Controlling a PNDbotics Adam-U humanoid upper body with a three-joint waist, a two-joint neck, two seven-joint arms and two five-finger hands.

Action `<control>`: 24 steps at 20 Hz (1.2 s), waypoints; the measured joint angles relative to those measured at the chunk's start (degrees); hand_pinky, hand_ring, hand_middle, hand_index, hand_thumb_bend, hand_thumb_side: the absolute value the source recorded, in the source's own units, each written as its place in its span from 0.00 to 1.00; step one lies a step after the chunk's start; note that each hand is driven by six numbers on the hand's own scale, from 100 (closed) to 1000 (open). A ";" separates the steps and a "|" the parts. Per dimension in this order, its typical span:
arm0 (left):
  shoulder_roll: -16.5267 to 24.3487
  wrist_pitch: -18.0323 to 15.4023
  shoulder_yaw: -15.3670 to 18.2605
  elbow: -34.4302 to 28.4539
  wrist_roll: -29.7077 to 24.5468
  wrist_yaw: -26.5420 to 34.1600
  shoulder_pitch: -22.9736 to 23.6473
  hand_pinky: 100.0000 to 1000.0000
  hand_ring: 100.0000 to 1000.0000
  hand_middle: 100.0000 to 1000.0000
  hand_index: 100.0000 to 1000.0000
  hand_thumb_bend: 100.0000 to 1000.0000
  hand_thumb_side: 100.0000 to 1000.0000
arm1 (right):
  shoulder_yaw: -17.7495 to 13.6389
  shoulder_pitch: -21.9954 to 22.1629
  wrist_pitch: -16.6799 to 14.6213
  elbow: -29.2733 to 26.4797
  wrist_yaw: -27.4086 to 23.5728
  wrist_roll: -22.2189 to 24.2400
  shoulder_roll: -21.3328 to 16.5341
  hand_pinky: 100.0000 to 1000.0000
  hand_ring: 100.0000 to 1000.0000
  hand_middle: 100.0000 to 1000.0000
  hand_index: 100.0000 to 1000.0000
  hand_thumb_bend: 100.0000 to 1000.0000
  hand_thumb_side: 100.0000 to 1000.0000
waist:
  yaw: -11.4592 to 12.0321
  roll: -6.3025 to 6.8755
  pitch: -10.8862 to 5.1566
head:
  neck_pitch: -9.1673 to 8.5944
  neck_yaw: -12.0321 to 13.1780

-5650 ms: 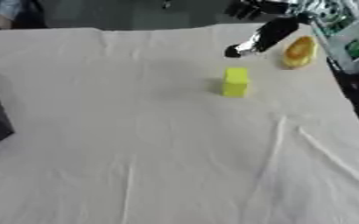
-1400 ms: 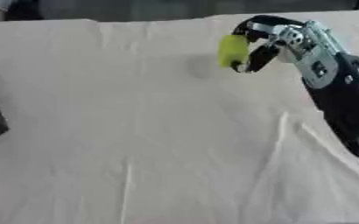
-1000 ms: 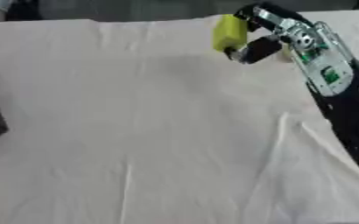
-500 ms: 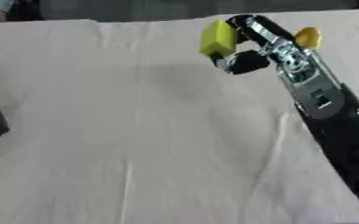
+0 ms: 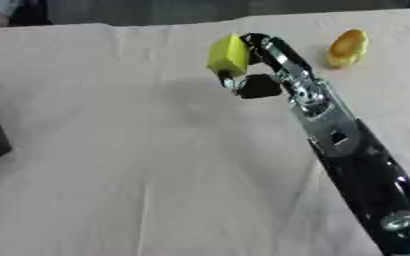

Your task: Pick up the objects with one hand, pass them to the other hand, and then place them into the box on the other side of the table.

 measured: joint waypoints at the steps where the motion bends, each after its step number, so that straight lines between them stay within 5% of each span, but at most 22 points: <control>1: -0.39 -0.02 -0.50 -0.20 -0.83 -0.38 -0.65 0.79 0.75 0.75 0.78 0.73 0.38 | 0.27 0.00 -0.35 0.18 -0.03 -0.38 0.36 0.79 0.65 0.41 0.56 0.03 0.00 | 0.01 0.01 -0.01 | 0.00 -0.03; 24: -11.47 -2.30 -12.63 6.21 -21.92 -15.64 -13.98 0.80 0.77 0.75 0.79 0.70 0.41 | 5.49 -0.74 -7.47 4.79 -2.98 -3.18 6.51 0.81 0.67 0.42 0.57 0.00 0.00 | 0.46 1.03 -0.08 | 0.00 -0.05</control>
